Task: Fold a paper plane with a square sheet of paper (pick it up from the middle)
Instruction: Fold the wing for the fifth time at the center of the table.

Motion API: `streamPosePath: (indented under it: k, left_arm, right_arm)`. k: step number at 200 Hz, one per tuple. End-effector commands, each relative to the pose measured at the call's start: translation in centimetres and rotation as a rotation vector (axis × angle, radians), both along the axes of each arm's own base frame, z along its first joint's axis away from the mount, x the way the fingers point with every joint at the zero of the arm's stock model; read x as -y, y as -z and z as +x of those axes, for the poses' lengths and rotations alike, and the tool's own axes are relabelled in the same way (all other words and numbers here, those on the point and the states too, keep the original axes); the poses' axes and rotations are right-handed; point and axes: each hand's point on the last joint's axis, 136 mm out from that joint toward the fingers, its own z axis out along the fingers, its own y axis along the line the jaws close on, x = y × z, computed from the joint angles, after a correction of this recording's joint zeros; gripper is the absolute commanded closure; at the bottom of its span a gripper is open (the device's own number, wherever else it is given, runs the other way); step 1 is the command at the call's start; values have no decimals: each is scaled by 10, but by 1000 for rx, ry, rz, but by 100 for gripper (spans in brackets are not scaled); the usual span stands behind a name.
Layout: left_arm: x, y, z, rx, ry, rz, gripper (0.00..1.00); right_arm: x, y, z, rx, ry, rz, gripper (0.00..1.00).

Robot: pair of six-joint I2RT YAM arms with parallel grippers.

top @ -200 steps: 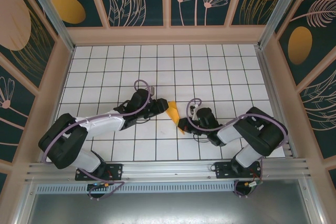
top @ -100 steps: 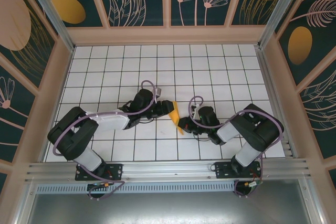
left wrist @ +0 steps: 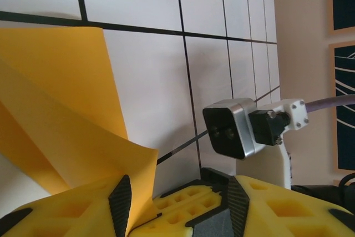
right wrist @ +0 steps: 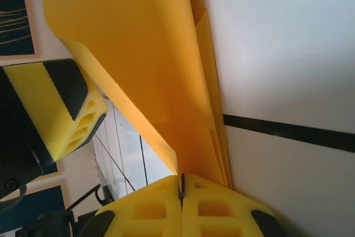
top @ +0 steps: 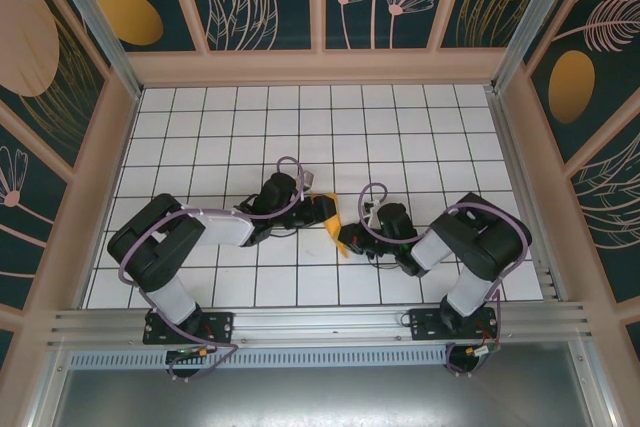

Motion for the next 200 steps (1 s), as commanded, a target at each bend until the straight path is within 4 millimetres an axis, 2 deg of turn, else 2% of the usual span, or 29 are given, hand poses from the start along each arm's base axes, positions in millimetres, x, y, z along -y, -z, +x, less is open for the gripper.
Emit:
streamPosePath:
  k: [1,32,36,60,133,166,200]
  left_arm:
    - [8,-10,0,27,22,-43,47]
    - [12,-13,-1,35,45,-62,46]
    - [12,-2,-2,15,46,-44,46]
    - [13,6,0,9,49,-31,46]
    - [15,10,1,7,52,-26,44]
    - [13,29,2,-42,42,26,45]
    - [1,60,0,-115,14,146,50]
  right_arm:
    - [-1,-3,4,-11,16,39,100]
    - [1,-1,5,-27,29,41,100]
    - [1,-1,5,-29,32,40,100]
    - [3,4,5,-52,44,31,100]
    - [6,12,4,-97,62,25,100]
    - [6,14,4,-101,62,14,100]
    - [8,17,5,-110,67,-9,97]
